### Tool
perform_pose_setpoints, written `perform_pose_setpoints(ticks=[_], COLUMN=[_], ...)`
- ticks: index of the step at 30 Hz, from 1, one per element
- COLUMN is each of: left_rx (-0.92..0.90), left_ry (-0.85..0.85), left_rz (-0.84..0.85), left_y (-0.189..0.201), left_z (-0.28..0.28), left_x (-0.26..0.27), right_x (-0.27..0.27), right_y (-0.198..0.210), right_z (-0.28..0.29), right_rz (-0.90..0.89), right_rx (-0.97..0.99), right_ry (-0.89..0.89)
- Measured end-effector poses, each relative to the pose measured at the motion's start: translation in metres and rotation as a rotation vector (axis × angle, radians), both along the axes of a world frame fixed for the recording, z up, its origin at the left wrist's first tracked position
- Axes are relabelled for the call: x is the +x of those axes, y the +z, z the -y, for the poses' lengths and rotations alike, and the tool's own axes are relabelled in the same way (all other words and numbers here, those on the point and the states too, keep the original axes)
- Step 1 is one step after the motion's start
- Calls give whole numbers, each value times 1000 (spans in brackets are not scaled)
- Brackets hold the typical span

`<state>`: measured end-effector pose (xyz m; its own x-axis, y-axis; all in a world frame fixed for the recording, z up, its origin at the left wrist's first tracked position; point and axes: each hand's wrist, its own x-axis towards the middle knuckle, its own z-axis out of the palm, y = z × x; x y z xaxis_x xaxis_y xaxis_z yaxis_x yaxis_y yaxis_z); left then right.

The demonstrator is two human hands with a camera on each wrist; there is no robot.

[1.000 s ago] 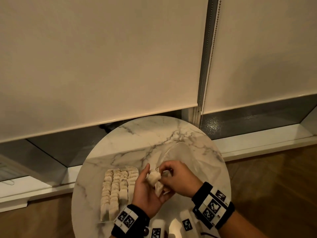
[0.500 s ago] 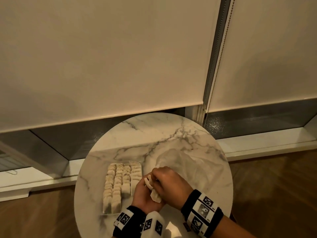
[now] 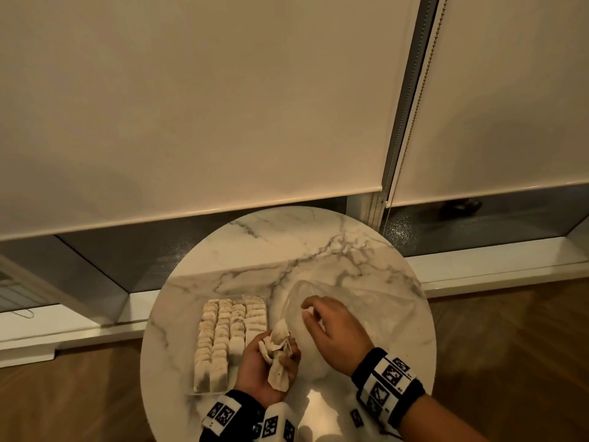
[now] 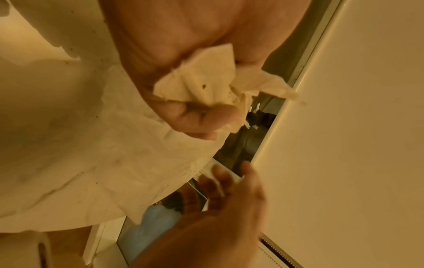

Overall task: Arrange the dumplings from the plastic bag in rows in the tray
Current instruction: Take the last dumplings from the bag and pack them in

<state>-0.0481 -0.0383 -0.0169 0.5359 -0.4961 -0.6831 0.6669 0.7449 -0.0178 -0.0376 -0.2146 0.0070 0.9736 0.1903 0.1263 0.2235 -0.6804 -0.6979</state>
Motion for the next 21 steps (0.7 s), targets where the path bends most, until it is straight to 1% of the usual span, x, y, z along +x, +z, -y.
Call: perform_pose_setpoints(ticks=[1,4,6,8,10,14,16,21], left_rx=[7,42,59,61,56,63,51,6], left_ry=[15,62,84,85,83,80,80,22], left_rz=[-10,-32,-55,-62,-51,-56,-65,-80], left_y=[-1,-6,-9,-8,-6,-6,-7,-11], left_z=[-4,-13,-18,-21,-25,-30,-29,-22], left_x=[-1,-1,-2,-2,-2,-2,-2,3], right_x=[2,4,6,10,11,1,-4,-14], right_y=[-6,-19,-24,-28,-30,-24,-14,4], right_z=[3,1,-5,-5,1,30,49,91], right_rz=[-80,-302,-402,-494,-529,-476,-472,-577], right_rx=[-74,-431,-563,-669,-712,-693,-703,-666], right_ry=[0,109,124,82,17,-128,-196,-352])
